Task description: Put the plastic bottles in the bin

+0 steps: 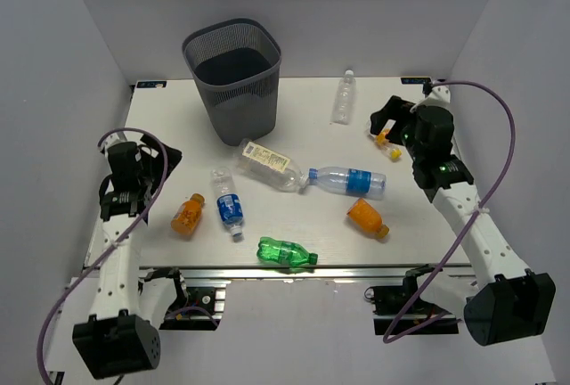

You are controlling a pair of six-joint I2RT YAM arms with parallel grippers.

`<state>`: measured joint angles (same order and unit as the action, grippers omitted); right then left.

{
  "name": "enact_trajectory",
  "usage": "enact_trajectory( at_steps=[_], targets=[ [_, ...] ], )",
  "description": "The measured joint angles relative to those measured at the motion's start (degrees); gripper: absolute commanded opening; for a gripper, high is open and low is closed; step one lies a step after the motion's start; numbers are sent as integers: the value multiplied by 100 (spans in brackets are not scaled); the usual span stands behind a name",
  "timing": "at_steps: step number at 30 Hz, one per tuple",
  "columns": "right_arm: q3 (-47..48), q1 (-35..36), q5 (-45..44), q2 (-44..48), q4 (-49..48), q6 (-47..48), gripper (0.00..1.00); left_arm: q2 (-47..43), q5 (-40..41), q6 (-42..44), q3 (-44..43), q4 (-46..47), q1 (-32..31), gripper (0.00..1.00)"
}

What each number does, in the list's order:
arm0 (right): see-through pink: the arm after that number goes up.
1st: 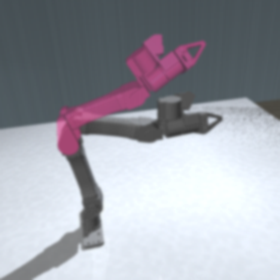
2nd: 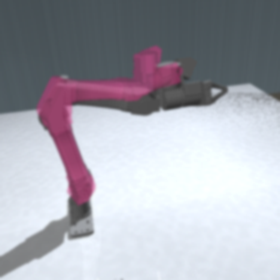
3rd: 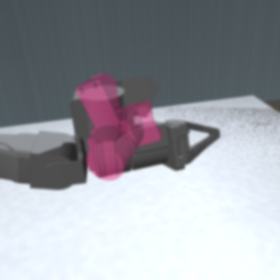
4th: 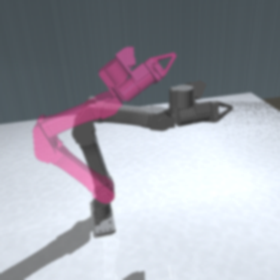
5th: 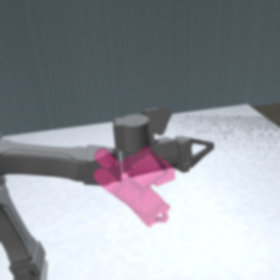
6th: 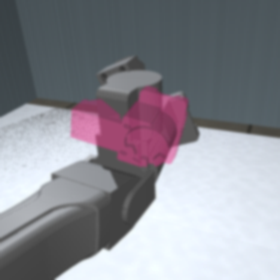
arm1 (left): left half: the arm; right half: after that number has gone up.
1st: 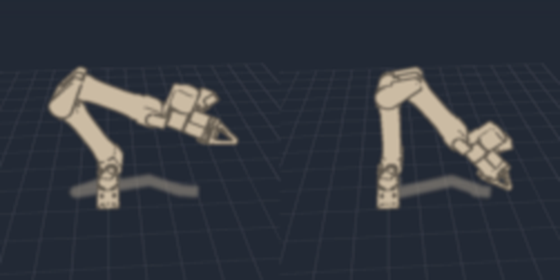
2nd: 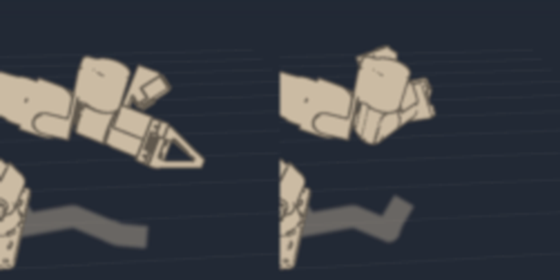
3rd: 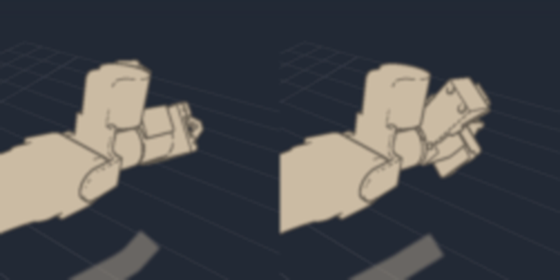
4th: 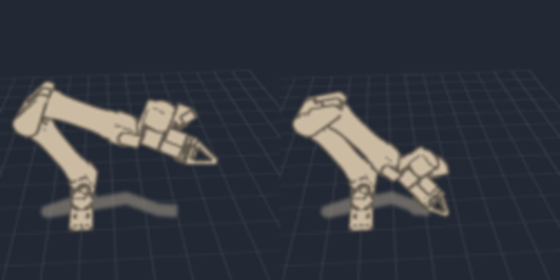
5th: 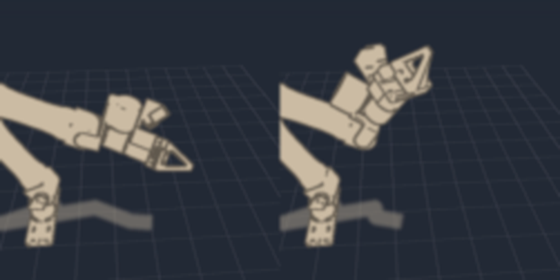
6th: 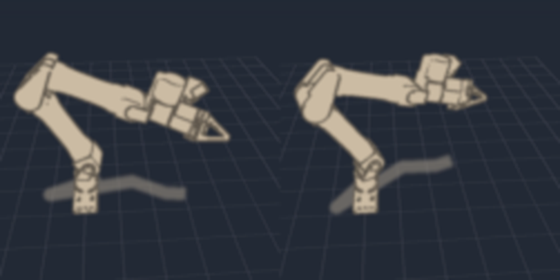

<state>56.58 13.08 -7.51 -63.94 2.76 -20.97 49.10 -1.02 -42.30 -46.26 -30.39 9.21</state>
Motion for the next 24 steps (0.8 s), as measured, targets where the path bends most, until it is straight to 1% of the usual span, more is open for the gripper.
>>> enact_trajectory(
  at_steps=[4, 8, 14, 19, 24],
  targets=[
    [-378, 0, -140, 356, 332, -417, 89, 540, -195, 0, 0, 306, 0, 98],
    [-896, 0, 160, 699, 538, -682, 89, 704, -299, 37, -4, 597, 0, 98],
    [-1307, 133, 90, 883, 1547, -640, 89, 960, -485, 90, -98, 942, 0, 98],
    [-1445, 636, -151, 778, 2389, -476, 89, 1067, -682, 92, -96, 1250, 0, 98],
    [-1475, 1211, -605, 533, 2780, -63, 89, 1147, -730, 92, -35, 1464, 0, 98]
  ],
)
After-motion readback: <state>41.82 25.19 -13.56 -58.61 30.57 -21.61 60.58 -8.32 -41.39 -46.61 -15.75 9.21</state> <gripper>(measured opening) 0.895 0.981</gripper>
